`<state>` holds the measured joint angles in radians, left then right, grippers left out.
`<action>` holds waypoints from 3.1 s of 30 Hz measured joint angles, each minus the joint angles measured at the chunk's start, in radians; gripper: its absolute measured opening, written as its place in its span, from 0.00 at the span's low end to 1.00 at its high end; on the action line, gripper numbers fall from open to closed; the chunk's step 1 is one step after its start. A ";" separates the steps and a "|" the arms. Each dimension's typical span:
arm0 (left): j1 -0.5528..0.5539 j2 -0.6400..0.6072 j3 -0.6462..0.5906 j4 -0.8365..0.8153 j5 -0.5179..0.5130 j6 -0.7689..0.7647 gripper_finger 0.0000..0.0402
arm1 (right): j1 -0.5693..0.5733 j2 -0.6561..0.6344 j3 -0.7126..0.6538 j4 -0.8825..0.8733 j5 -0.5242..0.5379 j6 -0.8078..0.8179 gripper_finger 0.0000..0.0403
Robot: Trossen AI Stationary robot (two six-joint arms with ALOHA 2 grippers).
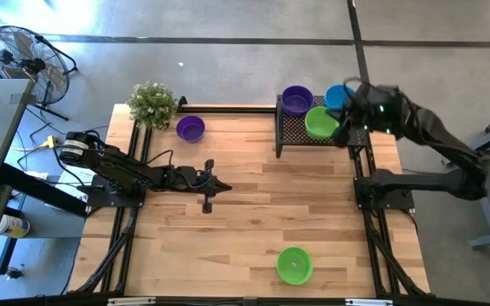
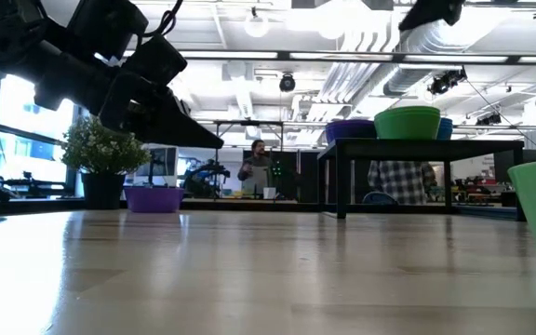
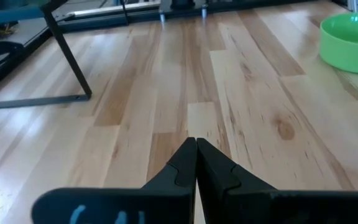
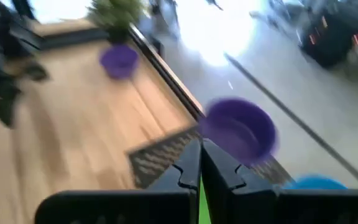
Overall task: Pick & Place Mini bowls
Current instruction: Stack the green bowl on the other green bowls on the shelf
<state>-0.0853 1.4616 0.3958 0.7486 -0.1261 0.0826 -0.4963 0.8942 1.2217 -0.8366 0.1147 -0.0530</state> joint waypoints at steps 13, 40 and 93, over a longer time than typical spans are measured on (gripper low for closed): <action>0.000 -0.053 -0.150 0.256 -0.021 0.018 0.00 | 0.442 -0.105 -0.477 0.552 0.073 0.017 0.00; 0.000 -0.232 -0.282 0.237 -0.052 -0.013 0.00 | 1.263 0.491 -0.307 0.463 0.407 0.409 0.17; 0.000 -0.232 -0.282 0.213 -0.049 -0.035 0.00 | 1.111 0.664 -0.152 -0.067 0.213 0.631 0.01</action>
<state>-0.0853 1.2297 0.1143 0.9621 -0.1755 0.0478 0.6146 1.5586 1.0695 -0.9036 0.3278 0.5780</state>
